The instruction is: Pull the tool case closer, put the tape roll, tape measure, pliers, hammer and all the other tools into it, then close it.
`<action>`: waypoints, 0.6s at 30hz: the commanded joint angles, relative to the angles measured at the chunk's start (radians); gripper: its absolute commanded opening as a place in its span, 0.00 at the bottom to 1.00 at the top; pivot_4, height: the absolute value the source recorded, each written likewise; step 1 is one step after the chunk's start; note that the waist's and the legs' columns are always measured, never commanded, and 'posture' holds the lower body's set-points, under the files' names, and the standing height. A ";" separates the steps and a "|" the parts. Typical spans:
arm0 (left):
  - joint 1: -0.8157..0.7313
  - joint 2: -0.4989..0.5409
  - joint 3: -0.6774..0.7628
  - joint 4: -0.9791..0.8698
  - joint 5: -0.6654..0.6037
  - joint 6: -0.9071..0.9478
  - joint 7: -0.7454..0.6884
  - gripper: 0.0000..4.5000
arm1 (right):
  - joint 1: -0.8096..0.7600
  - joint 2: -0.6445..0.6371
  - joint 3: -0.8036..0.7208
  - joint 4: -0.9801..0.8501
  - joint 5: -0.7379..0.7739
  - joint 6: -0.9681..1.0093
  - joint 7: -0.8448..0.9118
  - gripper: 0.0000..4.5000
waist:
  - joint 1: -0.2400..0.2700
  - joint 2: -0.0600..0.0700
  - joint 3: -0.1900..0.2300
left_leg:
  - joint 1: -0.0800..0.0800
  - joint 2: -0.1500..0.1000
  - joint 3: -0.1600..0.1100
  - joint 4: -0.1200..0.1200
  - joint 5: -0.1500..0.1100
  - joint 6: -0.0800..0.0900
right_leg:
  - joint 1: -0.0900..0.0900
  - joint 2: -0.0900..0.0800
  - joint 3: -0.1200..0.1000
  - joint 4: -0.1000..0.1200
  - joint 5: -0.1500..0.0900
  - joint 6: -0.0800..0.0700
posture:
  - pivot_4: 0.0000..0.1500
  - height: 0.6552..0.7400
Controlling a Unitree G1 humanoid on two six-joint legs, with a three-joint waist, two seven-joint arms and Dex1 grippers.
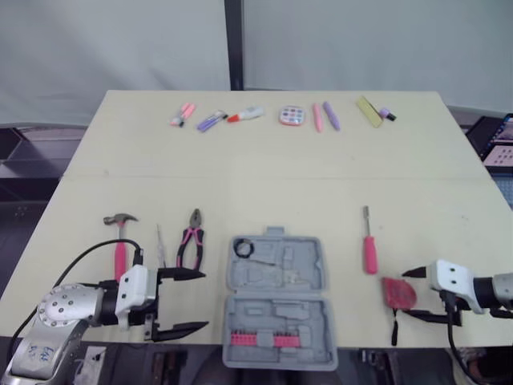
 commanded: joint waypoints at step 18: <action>-0.002 0.012 -0.004 -0.034 -0.012 -0.005 -0.022 1.00 | 0.005 -0.005 -0.010 -0.008 -0.013 0.026 -0.037 0.66 | 0.001 0.000 0.000 | 0.000 0.000 0.000 0.000 0.000 0.000 | 0.000 0.000 0.000 0.000 0.000 0.000 | 1.00 0.69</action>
